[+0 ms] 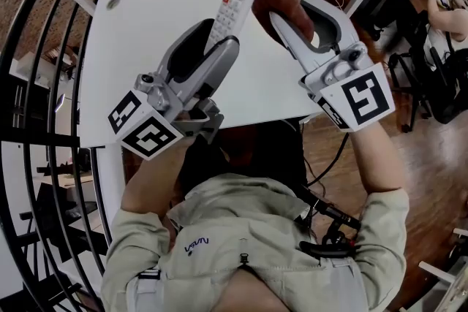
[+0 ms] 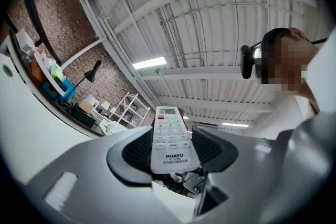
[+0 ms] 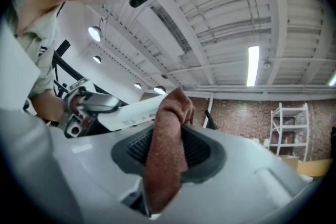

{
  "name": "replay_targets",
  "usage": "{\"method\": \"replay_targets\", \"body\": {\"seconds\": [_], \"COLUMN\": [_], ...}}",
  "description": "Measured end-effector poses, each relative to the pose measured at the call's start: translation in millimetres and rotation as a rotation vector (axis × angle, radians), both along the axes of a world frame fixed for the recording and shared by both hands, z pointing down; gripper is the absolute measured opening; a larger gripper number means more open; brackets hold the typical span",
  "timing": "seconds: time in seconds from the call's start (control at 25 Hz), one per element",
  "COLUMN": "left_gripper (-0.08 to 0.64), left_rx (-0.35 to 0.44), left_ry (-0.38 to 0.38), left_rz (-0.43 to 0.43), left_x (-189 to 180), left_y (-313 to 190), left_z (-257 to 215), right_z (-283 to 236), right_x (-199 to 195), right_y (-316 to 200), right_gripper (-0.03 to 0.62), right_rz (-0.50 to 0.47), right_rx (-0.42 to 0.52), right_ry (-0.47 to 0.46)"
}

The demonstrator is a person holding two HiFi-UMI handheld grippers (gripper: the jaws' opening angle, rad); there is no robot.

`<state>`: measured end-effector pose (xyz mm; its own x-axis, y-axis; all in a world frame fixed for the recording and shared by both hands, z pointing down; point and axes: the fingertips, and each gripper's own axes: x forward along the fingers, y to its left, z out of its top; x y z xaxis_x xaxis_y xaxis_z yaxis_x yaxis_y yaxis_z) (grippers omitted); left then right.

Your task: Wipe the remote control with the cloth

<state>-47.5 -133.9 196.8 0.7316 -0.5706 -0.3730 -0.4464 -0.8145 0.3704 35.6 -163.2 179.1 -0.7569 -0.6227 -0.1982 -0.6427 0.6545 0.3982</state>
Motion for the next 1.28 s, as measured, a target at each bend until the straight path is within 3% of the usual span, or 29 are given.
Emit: {"method": "replay_targets", "body": {"seconds": [0.12,0.44,0.68,0.92,1.12,1.28], "left_gripper": [0.242,0.242,0.242,0.242,0.242,0.242], "left_rx": [-0.002,0.008,0.012,0.005,0.019,0.073], "left_ry": [0.004,0.018,0.033,0.032,-0.011,-0.105], "left_rz": [0.021,-0.008,-0.054,-0.08,-0.149,-0.254], "left_x": [7,5,-5,-9,-17,-25], "left_y": [2,-3,-8,-12,-19,-26], "left_z": [1,-5,-6,-4,0,0], "right_z": [-5,24,65,83,83,76], "right_x": [-1,-50,-64,-72,-69,-57], "right_y": [-13,15,33,42,31,13], "right_gripper": [0.124,0.123,0.123,0.123,0.123,0.124], "right_rz": [0.025,-0.125,-0.163,-0.202,-0.17,-0.094], "right_rx": [-0.008,-0.004,-0.044,-0.076,-0.064,-0.053], "right_ry": [0.003,0.117,0.295,0.337,0.346,0.337]}}
